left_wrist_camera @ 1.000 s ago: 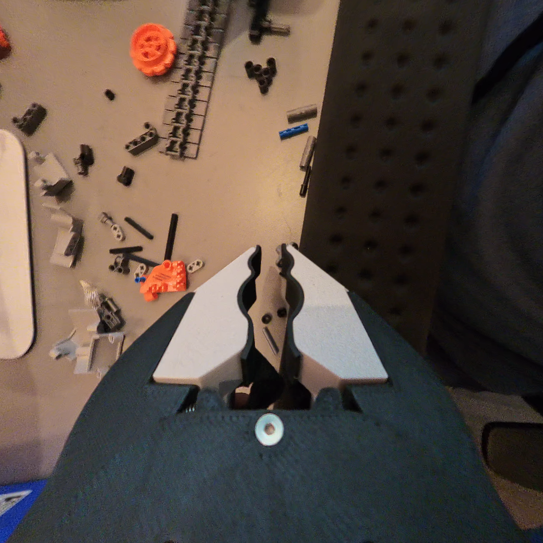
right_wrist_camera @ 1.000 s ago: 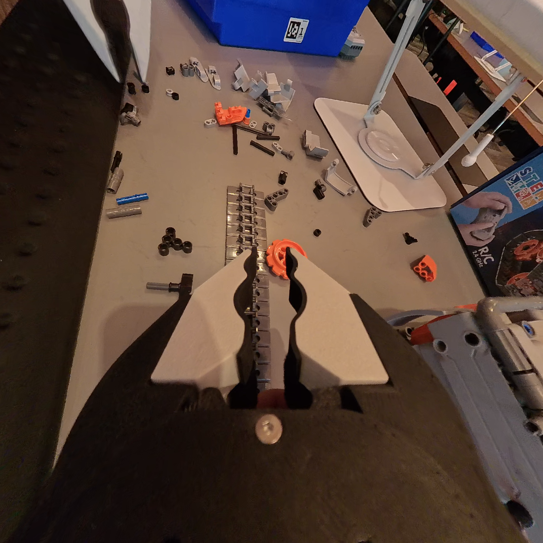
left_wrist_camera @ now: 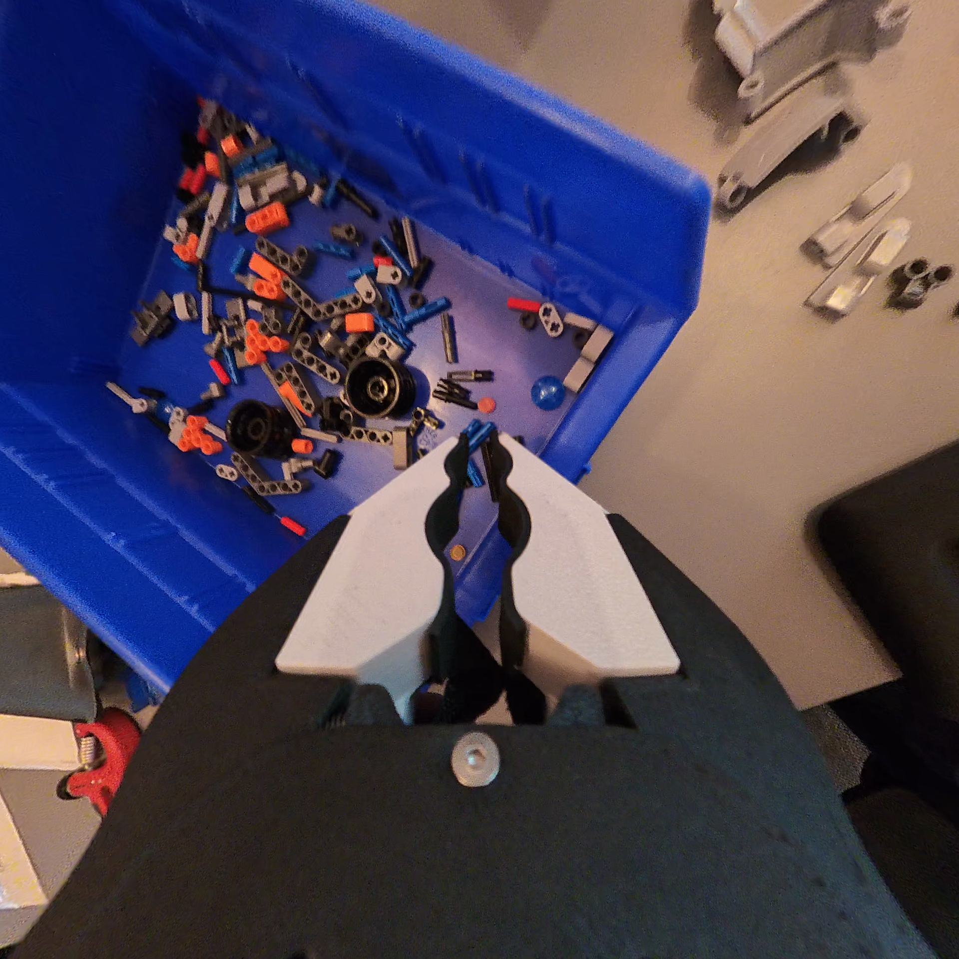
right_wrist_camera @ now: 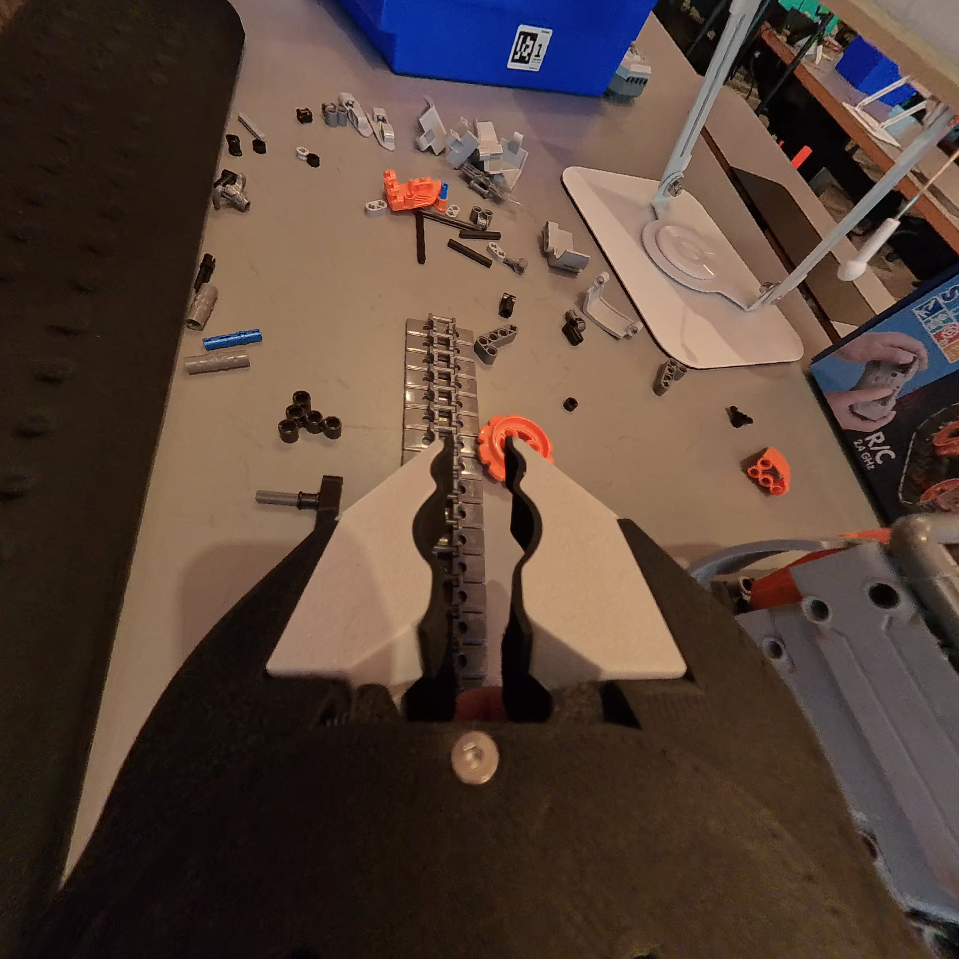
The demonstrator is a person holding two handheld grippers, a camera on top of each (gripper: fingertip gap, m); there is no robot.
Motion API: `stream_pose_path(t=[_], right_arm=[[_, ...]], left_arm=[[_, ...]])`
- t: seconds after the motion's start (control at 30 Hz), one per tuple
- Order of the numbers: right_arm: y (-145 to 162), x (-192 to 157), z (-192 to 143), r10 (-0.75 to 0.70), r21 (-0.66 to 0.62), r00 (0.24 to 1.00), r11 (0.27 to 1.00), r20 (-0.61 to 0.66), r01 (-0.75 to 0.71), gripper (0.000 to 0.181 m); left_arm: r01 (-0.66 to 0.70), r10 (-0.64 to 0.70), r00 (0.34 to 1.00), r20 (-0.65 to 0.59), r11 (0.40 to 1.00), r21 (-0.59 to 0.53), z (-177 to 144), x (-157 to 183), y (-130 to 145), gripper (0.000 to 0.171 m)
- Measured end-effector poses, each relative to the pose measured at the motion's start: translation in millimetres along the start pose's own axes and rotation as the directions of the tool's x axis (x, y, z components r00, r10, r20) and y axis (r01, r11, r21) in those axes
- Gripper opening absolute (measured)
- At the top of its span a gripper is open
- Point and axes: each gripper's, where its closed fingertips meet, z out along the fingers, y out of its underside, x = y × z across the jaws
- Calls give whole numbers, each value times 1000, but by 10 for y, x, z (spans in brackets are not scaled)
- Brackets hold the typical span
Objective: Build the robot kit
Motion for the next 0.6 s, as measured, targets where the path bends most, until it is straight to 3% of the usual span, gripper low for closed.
stream_pose_path(t=[0.23, 0.43, 0.6], right_arm=[[3, 8, 28, -53, -2, 998, 999, -38, 53, 16], [30, 66, 20, -54, -3, 997, 999, -61, 54, 15], [56, 132, 11, -37, -6, 996, 999, -81, 37, 16]], left_arm=[[78, -77, 997, -15, 996, 43, 155, 39, 119, 0], [71, -66, 984, -163, 997, 24, 85, 345, 169, 0], [8, -2, 997, -82, 998, 68, 21, 242, 1, 3]])
